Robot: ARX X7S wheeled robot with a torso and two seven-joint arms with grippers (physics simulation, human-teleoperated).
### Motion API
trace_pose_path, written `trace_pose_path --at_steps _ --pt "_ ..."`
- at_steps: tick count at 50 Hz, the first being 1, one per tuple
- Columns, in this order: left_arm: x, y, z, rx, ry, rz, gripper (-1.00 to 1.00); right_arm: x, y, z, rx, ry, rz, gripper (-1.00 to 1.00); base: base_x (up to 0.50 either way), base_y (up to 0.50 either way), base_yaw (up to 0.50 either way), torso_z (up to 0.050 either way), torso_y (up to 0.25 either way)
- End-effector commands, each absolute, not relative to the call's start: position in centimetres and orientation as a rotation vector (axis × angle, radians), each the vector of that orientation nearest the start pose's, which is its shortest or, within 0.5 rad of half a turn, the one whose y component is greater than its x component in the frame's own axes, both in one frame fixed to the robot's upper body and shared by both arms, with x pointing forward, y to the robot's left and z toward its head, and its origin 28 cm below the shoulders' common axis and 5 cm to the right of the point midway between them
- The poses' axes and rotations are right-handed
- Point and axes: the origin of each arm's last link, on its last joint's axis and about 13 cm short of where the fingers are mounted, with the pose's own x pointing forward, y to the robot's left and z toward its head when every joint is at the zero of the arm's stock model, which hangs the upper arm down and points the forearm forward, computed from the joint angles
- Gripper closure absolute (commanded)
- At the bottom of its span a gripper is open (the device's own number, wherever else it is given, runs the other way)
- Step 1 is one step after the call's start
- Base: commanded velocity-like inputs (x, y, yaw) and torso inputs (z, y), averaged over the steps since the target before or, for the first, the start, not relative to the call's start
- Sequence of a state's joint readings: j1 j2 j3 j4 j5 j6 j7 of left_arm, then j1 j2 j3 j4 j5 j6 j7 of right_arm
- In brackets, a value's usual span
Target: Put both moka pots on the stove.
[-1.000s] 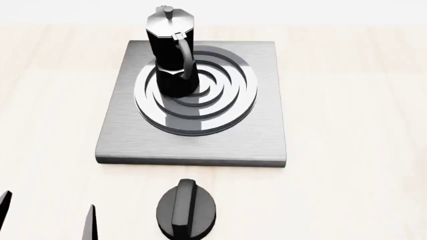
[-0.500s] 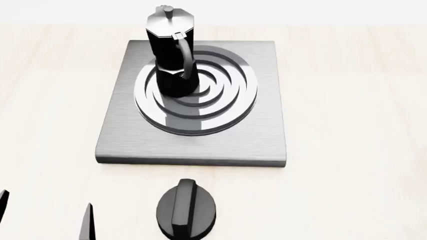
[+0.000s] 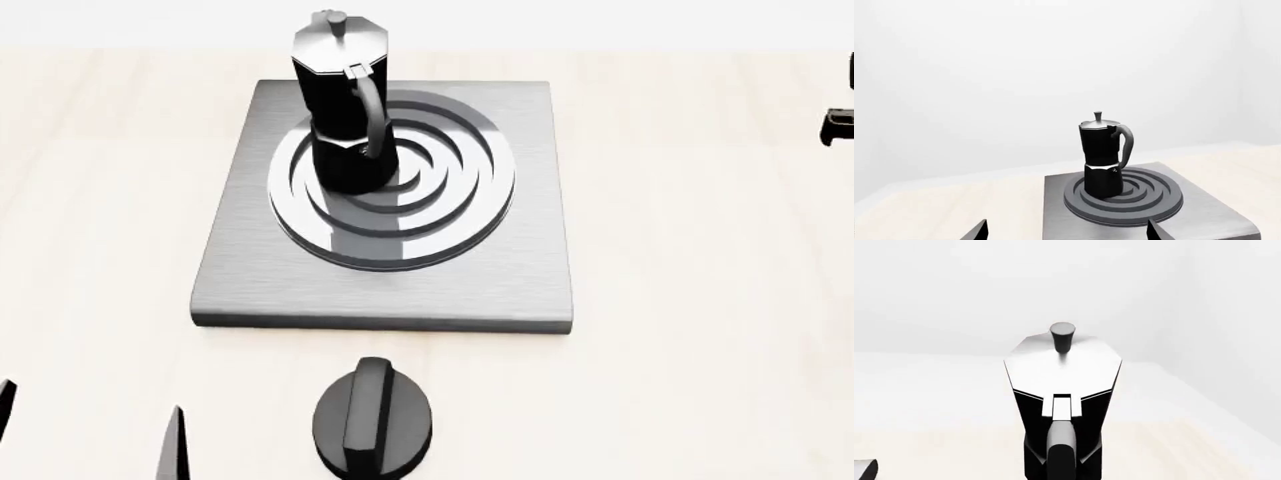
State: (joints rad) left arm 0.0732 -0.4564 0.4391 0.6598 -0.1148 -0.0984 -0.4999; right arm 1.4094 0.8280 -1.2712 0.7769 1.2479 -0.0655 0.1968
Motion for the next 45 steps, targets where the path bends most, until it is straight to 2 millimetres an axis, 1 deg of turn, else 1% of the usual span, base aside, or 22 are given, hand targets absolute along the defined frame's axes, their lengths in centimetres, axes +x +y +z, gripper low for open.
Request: trace_pose_path --at_steps 1,9,18,35,45 --pt "15.9 19.0 10.9 0.094 -0.369 -0.087 -1.0 37.2 -27.7 26.5 -0.132 -0.199 -0.163 1.0 0.0 0.0 0.0 0.0 0.0" --pt "15.9 19.1 10.8 0.094 -0.37 -0.086 -1.0 37.4 -26.7 26.3 -0.147 -0.189 -0.092 1.0 0.0 0.0 0.0 0.0 0.0" --pt "15.9 19.1 10.8 0.093 -0.371 -0.088 -1.0 37.1 -25.5 27.0 -0.162 -0.199 -0.029 1.0 0.0 0.0 0.0 0.0 0.002" --pt "16.0 19.1 10.8 0.089 -0.37 -0.084 -1.0 38.3 -23.6 27.1 -0.198 -0.158 0.087 1.0 0.0 0.0 0.0 0.0 0.001" --pt "15.9 19.2 10.9 0.089 -0.373 -0.084 -1.0 39.2 -21.7 27.1 -0.195 -0.131 0.15 1.0 0.0 0.0 0.0 0.0 0.001"
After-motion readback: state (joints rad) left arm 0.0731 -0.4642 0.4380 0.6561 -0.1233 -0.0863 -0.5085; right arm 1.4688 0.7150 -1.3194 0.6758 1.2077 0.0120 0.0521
